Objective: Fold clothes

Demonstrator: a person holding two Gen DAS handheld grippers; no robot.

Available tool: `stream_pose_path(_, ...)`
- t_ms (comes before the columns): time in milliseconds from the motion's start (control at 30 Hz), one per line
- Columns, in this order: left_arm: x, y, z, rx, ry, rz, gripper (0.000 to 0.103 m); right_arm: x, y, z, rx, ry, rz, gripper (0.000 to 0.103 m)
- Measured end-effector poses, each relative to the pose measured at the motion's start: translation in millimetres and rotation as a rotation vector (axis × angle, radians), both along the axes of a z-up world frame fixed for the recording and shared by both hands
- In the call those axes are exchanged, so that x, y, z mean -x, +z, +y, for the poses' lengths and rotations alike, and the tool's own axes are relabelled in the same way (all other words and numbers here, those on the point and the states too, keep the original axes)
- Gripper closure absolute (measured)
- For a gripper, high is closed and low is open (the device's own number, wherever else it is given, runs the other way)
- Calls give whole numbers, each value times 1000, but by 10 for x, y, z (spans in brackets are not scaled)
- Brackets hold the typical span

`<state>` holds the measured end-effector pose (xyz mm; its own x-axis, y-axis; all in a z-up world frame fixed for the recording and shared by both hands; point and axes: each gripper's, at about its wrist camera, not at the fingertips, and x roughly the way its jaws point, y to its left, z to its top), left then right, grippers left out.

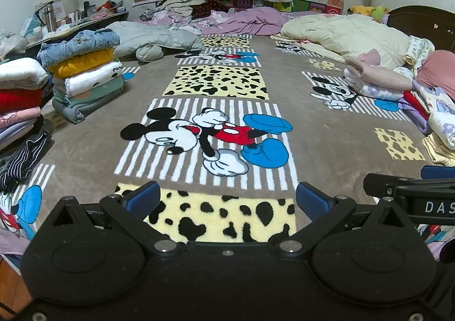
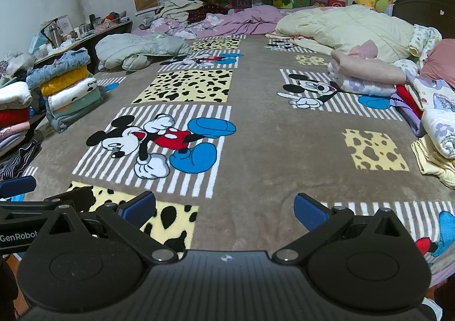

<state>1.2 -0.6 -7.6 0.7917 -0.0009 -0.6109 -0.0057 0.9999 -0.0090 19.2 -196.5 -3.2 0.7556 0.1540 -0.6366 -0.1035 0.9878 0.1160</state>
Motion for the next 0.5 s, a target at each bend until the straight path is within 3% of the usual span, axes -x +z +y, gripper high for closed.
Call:
stream_pose_path(267,-77,-30,-73,-12,-6,9,0,-57,-87,-110,-72,26,10,0)
stream_pose_path(500,-451,-70,-445,-11,-64,26,0,-266,-240,-589,-182,-17,-52,0)
